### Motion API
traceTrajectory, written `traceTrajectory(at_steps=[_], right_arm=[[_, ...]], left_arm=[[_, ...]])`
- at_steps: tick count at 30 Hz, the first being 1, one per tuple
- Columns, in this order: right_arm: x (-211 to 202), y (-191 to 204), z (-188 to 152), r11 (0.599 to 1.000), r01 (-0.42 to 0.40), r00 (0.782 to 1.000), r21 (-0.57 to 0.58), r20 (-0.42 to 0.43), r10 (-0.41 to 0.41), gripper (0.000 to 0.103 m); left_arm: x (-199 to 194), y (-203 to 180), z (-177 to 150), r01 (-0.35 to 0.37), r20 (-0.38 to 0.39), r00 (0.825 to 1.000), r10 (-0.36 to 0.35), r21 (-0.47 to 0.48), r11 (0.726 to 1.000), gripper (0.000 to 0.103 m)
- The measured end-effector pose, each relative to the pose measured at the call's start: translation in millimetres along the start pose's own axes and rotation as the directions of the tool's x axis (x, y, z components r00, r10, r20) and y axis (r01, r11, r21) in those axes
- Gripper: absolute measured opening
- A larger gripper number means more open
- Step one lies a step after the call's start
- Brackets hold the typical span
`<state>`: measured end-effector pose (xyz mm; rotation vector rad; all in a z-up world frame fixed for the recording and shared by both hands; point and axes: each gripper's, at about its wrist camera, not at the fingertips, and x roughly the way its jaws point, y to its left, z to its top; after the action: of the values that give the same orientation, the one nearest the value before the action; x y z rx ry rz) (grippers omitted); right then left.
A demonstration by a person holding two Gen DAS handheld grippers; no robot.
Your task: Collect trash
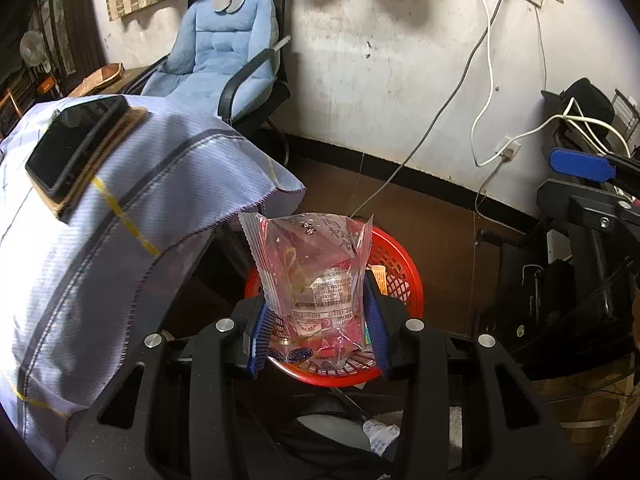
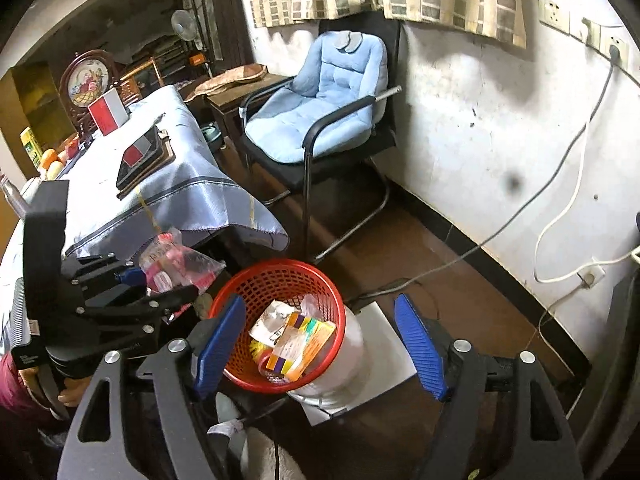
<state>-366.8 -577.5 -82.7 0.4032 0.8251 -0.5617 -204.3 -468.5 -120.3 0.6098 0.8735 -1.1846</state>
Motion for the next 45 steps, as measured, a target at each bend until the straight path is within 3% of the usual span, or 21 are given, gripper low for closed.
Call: traceTrajectory(at_steps=[6, 14, 23, 30, 33, 37, 41, 45], right_arm=[[10, -5, -12, 1.0, -0.021, 1.0, -0.007, 0.016, 0.021, 0.079], [37, -24, -21, 0.998, -0.051, 0.998, 0.046, -0.037, 0.053, 0.08], [55, -28, -26, 0.998, -0.039, 0.996, 0.044, -0.077, 0.043, 0.08], [63, -32, -27, 0.997, -0.047, 0.993, 0.06, -0.101, 0.053, 0.08], [65, -32, -27, 0.997, -0.051, 0.993, 0.061, -0.106, 0.058, 0.08], [64, -29, -28, 0.997, -0.057, 0.992, 0.055, -0.108, 0.063, 0.08], [63, -25, -27, 0.997, -0.061, 0.992, 0.038, -0.105, 0.065, 0.08], [63, -25, -27, 0.997, -0.066, 0.992, 0.036, -0.106, 0.07, 0.08]], left_arm=[[26, -12, 3, -0.017, -0.054, 0.998, 0.018, 0.016, 1.0, 0.042], [71, -24, -2, -0.021, -0.132, 0.991, 0.027, 0.044, 0.999, 0.042], [119, -8, -1, -0.025, -0.2, 0.979, 0.026, 0.005, 1.0, 0.044], [159, -7, -8, -0.033, -0.279, 0.96, 0.031, -0.002, 0.999, 0.046], [169, -4, -15, -0.04, -0.311, 0.95, 0.036, -0.008, 0.999, 0.051], [172, 1, -19, -0.06, -0.329, 0.943, 0.045, -0.033, 0.998, 0.075], [162, 1, -21, -0.087, -0.305, 0.949, 0.074, -0.03, 0.996, 0.09], [151, 0, -21, -0.109, -0.28, 0.955, 0.098, -0.026, 0.994, 0.094]])
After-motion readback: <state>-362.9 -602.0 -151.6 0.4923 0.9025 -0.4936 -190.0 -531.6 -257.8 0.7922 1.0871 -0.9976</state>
